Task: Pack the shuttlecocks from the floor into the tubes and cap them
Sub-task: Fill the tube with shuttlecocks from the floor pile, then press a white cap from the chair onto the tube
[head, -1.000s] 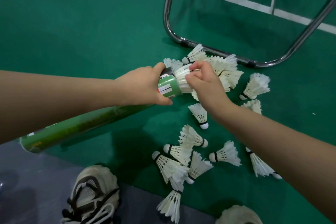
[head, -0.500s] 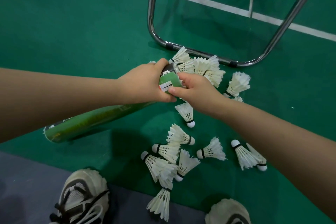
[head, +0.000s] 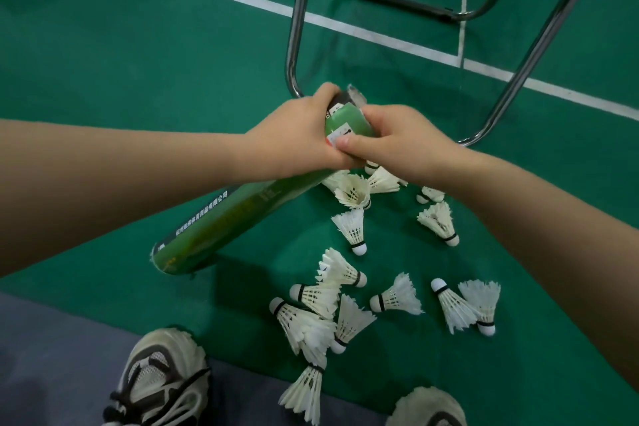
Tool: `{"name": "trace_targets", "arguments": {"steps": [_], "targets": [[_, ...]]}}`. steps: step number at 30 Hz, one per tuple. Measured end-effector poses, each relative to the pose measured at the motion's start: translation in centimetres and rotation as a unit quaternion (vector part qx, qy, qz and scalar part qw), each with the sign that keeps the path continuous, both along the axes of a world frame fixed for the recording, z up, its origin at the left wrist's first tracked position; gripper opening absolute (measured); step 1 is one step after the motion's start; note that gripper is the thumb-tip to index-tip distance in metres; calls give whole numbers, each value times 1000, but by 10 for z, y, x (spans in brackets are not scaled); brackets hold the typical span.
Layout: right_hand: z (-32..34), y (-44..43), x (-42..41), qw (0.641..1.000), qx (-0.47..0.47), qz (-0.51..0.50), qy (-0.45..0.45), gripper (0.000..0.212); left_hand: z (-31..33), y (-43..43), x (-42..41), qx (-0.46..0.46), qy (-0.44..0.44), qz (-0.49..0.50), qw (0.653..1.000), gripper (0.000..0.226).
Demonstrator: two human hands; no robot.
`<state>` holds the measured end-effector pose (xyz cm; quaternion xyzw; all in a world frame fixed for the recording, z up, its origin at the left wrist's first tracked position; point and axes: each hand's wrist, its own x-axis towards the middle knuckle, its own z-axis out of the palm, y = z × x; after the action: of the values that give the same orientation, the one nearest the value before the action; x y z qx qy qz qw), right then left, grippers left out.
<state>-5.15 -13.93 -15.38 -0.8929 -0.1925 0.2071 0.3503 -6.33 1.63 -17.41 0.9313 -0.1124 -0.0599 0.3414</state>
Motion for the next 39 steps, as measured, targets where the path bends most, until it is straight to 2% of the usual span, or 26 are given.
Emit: {"name": "trace_targets", "arguments": {"steps": [1, 3, 7, 9, 11, 14, 17, 21, 27, 30, 34, 39], "targets": [[9, 2, -1, 999, -22, 8, -41, 45, 6, 1, 1, -16, -7, 7, 1000, 69], [25, 7, -2, 990, -54, 17, -129, 46, 18, 3, 1, -46, -20, 24, 998, 72], [52, 19, -8, 967, -49, 16, -250, 29, 39, 8, 0, -84, -50, 61, 993, 70], [66, 23, -11, 960, -52, 17, -273, 6, 48, 11, -2, -122, -59, 78, 988, 67], [79, 27, -13, 957, -83, 34, -275, 19, 54, 12, -6, -158, -62, 88, 982, 67], [91, 34, -13, 949, -142, 64, -275, 21, 58, 13, -12, -188, -58, 98, 976, 66], [95, 41, -14, 936, -175, 72, -296, 22, 55, 15, -16, -219, -63, 118, 966, 56], [103, 51, -12, 922, -217, 94, -308, 26, 52, 16, -13, -264, -74, 136, 952, 57], [112, 64, 1, 929, -246, 91, -261, 44, 43, 18, 1, -301, -79, 159, 937, 57], [111, 69, 11, 928, -255, 98, -254, 42, 42, 21, 10, -309, -80, 157, 934, 54], [114, 73, 24, 934, -243, 115, -236, 18, 37, 23, 21, -322, -84, 167, 928, 48], [125, 80, 31, 928, -255, 184, -202, 22, 29, 26, 26, -341, -102, 167, 919, 60]]}}
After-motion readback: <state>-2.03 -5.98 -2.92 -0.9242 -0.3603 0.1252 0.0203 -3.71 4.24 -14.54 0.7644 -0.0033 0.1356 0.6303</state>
